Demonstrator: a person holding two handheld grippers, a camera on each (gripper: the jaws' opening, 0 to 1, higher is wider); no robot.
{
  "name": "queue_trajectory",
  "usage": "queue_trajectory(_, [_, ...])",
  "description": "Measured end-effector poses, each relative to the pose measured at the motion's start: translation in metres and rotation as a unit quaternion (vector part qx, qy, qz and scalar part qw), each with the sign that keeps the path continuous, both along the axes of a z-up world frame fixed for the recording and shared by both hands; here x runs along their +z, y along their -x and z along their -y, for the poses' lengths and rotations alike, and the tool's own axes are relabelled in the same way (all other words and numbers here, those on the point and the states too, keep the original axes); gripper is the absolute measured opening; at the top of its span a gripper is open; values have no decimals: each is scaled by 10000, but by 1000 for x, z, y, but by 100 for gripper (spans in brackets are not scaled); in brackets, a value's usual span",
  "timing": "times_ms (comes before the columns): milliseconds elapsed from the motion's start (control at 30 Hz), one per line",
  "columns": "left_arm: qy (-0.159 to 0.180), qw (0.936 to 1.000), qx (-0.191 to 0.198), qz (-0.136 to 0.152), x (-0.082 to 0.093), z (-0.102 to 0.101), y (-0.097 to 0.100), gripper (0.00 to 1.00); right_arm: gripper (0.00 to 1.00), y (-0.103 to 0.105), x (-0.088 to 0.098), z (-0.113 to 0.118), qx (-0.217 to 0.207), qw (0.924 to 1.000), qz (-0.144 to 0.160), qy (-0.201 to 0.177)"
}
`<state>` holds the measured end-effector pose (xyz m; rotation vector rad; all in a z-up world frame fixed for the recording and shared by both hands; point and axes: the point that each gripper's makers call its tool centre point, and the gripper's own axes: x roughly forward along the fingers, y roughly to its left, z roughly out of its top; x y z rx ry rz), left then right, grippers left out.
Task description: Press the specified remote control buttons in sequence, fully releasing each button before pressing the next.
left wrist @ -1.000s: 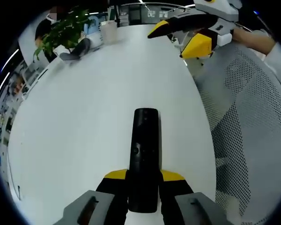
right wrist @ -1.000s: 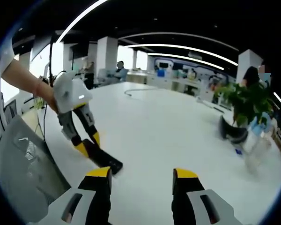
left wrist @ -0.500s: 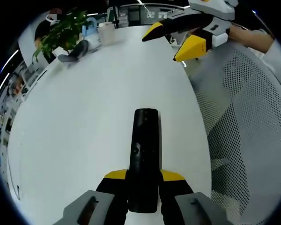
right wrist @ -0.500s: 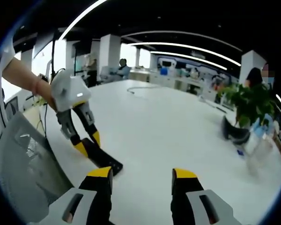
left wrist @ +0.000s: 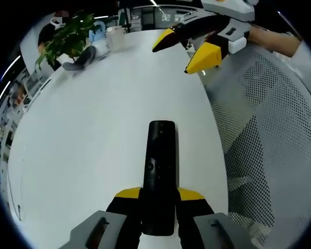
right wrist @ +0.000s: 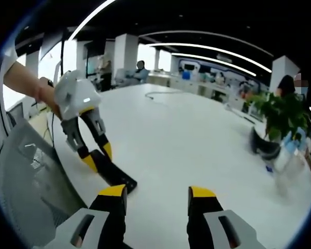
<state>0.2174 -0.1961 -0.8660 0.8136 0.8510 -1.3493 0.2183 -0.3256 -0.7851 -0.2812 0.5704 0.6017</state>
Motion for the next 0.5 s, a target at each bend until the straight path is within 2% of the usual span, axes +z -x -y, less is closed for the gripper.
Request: queue_trajectory(500, [57,10000,-29,-9,1,2,9,24,39,6,-7,-6,267,9993,-112,250])
